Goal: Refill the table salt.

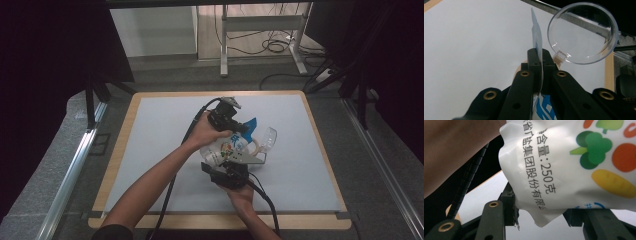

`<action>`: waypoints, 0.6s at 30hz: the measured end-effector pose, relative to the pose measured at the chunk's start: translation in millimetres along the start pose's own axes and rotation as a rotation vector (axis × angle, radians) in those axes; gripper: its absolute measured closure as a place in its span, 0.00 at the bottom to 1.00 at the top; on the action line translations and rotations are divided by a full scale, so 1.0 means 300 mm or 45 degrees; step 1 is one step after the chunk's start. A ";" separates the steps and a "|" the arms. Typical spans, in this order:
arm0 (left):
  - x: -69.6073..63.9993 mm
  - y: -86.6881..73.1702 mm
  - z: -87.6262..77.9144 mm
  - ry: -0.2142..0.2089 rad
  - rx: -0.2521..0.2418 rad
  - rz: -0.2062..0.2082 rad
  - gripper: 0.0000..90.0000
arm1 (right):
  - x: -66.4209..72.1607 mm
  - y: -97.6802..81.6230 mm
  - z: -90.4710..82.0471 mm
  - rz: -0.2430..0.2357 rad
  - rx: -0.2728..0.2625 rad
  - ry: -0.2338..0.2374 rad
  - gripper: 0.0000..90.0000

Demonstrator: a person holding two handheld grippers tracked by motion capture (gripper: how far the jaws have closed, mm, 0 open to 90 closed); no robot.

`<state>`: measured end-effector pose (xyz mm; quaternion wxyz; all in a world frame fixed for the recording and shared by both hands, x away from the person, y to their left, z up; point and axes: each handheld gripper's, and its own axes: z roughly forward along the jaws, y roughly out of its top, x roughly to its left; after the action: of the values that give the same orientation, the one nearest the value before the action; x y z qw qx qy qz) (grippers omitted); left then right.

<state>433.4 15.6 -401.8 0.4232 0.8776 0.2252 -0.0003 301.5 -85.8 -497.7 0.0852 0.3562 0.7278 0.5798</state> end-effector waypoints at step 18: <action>-0.001 0.001 0.001 0.000 0.008 0.005 1.00 | 0.004 0.001 -0.002 -0.004 -0.005 -0.003 0.60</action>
<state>433.3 15.2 -401.7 0.4205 0.8793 0.2234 0.0000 300.3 -85.4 -497.0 0.0877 0.3555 0.7272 0.5807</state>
